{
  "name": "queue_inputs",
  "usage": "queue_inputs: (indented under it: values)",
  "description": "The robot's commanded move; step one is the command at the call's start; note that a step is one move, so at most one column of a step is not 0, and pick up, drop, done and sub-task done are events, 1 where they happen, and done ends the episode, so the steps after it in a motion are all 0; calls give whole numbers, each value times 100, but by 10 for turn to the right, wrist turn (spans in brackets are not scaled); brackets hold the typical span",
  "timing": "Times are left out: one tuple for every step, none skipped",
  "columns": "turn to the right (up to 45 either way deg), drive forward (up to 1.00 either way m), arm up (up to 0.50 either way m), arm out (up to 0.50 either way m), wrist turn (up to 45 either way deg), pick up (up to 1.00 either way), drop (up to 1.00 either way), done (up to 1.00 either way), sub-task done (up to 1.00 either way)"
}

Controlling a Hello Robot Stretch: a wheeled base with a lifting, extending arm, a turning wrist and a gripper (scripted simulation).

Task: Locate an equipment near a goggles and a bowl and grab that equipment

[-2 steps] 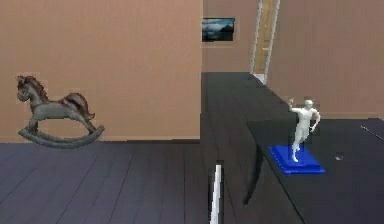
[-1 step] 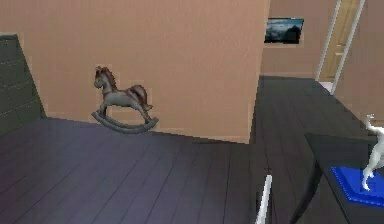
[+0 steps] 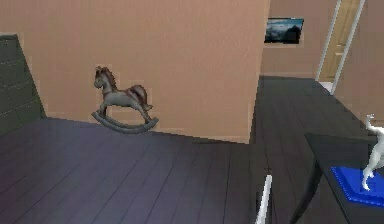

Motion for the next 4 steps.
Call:
queue_inputs:
  values:
    - [0,0,38,0,0,0,0,0,0]
    - [0,0,0,26,0,0,0,0,0]
    - [0,0,0,0,450,0,0,0,0]
    - [0,0,0,0,450,0,0,0,0]
